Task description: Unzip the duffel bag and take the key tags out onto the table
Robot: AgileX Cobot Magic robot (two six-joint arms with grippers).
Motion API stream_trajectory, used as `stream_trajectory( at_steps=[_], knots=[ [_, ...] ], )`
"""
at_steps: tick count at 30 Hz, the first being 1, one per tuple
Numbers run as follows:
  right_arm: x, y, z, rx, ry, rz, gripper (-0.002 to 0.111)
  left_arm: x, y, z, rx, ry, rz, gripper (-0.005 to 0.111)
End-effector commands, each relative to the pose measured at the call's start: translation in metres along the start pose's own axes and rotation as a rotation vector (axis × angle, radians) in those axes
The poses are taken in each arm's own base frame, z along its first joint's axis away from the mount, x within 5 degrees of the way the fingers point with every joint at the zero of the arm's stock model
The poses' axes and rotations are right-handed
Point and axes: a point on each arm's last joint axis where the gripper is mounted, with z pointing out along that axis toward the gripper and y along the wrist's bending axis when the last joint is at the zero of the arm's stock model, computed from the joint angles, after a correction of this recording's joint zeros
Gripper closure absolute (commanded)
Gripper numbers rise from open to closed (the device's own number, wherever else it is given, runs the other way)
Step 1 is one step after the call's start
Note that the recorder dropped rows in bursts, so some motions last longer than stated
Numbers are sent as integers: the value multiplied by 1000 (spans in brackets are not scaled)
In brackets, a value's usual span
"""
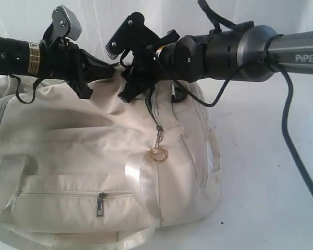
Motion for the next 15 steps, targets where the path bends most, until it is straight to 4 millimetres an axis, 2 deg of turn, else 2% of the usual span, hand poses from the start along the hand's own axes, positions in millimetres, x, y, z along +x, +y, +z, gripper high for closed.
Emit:
stream_trajectory(
  at_steps=[1, 8, 12, 15],
  knots=[
    [-9, -4, 8, 28, -43, -15, 71, -7, -4, -5, 36, -34, 2, 107],
    [-18, 10, 15, -1, -61, -31, 102, -8, -5, -5, 52, -42, 2, 107],
    [-16, 13, 17, -13, -47, -32, 108, -8, -6, -5, 58, -45, 2, 107],
    [-16, 13, 17, -16, -43, -32, 108, -7, -4, -5, 44, -38, 8, 107]
  ],
)
